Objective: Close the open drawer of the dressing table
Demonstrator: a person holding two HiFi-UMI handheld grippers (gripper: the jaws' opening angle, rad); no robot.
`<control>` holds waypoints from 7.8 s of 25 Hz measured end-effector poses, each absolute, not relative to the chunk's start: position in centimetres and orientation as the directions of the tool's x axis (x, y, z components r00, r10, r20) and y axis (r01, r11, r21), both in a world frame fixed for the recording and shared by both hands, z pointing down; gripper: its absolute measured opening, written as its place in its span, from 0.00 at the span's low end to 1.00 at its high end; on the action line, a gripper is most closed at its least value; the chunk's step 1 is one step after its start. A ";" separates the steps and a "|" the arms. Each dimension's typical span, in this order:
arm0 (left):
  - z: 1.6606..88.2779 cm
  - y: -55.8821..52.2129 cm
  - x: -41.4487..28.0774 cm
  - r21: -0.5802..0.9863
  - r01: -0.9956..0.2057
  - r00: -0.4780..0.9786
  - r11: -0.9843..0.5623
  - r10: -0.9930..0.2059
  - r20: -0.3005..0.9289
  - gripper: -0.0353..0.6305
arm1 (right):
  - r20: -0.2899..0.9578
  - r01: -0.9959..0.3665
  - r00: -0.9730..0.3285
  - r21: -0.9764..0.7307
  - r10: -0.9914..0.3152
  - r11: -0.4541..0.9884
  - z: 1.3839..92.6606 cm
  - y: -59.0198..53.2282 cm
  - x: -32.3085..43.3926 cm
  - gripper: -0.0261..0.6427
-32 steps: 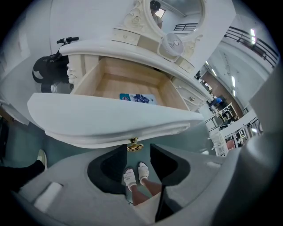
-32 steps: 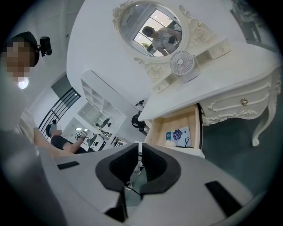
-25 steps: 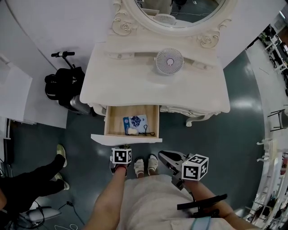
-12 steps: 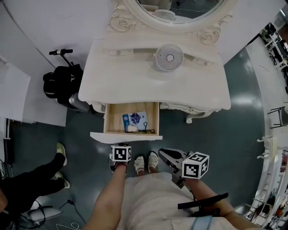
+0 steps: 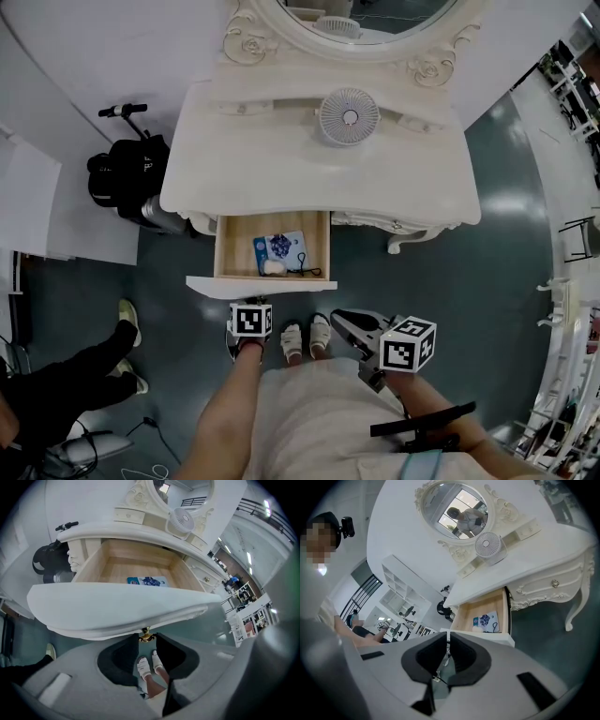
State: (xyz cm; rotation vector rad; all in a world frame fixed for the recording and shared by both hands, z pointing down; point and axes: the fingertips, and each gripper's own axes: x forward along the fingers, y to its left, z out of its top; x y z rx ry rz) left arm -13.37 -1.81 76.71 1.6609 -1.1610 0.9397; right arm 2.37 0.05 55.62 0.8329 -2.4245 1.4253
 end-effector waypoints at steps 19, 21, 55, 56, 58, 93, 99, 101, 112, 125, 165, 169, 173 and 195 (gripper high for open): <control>76.8 -4.1 -13.3 0.239 -0.953 0.287 -0.189 -0.294 0.912 0.24 | 0.465 -0.568 -0.819 -0.737 -0.336 0.365 56.9 0.0 2.7 0.07; 76.8 -4.4 -13.3 0.237 -0.953 0.285 -0.188 -0.291 0.913 0.24 | 0.488 -0.570 -0.822 -0.717 -0.295 0.402 57.4 0.4 2.8 0.07; 76.8 -9.2 -13.1 0.219 -0.953 0.276 -0.209 -0.304 0.912 0.24 | 0.626 -0.498 -0.779 -0.587 -0.033 0.638 63.3 -4.0 -1.9 0.07; 76.8 -9.4 -13.1 0.218 -0.953 0.276 -0.210 -0.306 0.911 0.24 | 0.624 -0.503 -0.780 -0.588 -0.040 0.633 63.4 -4.2 -1.9 0.07; 76.9 -9.8 -13.1 0.216 -0.954 0.273 -0.208 -0.307 0.912 0.24 | 0.621 -0.512 -0.782 -0.591 -0.054 0.623 63.4 -4.7 -1.8 0.07; 76.5 -17.9 -12.8 0.190 -0.960 0.258 -0.207 -0.379 0.889 0.24 | 0.612 -0.582 -0.776 -0.600 -0.154 0.549 64.0 -10.0 -0.1 0.07; 76.6 -19.1 -12.8 0.192 -0.960 0.259 -0.203 -0.387 0.885 0.24 | 0.619 -0.598 -0.767 -0.590 -0.171 0.542 64.5 -11.5 0.3 0.07; 76.6 -19.5 -12.8 0.190 -0.961 0.256 -0.201 -0.389 0.885 0.24 | 0.620 -0.602 -0.764 -0.585 -0.180 0.543 64.5 -12.0 0.3 0.07; 76.4 -22.0 -12.7 0.178 -0.964 0.248 -0.200 -0.420 0.873 0.24 | 0.623 -0.615 -0.759 -0.589 -0.190 0.525 64.9 -13.0 0.6 0.07; 76.3 -23.8 -12.7 0.176 -0.965 0.246 -0.196 -0.432 0.868 0.24 | 0.625 -0.635 -0.750 -0.589 -0.216 0.501 65.2 -13.7 1.6 0.07; 68.2 -19.0 -9.6 0.207 -0.933 0.339 -0.295 -0.527 0.779 0.22 | 0.591 -0.643 -0.754 -0.577 -0.285 0.504 61.1 -12.4 4.2 0.07; 66.4 -17.6 -8.8 0.194 -0.922 0.355 -0.334 -0.534 0.768 0.15 | 0.578 -0.637 -0.760 -0.574 -0.297 0.515 59.9 -12.0 4.5 0.07; 64.4 -16.2 -7.8 0.204 -0.909 0.384 -0.363 -0.545 0.745 0.09 | 0.563 -0.633 -0.765 -0.572 -0.312 0.521 58.6 -11.2 4.9 0.07; 54.2 -7.5 -3.1 0.431 -0.791 0.612 -0.435 -0.566 0.553 0.07 | 0.471 -0.571 -0.818 -0.589 -0.332 0.571 52.5 -6.1 7.5 0.07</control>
